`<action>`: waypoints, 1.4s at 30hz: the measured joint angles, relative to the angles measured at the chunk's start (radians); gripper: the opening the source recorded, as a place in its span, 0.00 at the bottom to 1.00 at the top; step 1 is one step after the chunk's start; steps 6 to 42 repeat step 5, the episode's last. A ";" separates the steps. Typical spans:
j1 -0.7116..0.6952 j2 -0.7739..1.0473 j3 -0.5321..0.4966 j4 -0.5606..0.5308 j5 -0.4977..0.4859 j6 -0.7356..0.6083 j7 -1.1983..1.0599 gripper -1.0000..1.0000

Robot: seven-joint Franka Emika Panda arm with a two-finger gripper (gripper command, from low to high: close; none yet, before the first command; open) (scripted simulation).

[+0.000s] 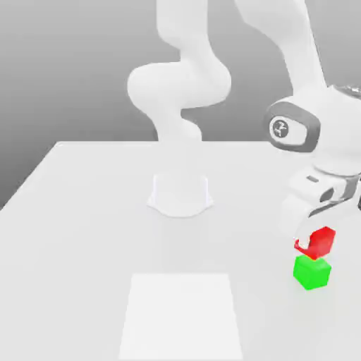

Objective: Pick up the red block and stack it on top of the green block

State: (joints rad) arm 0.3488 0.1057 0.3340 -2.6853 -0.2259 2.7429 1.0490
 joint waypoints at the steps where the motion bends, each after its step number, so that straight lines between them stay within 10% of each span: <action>1: 0.002 0.014 -0.004 0.001 -0.011 0.013 0.009 0.00; 42: 0.001 0.059 -0.004 -0.001 -0.016 0.074 0.012 0.00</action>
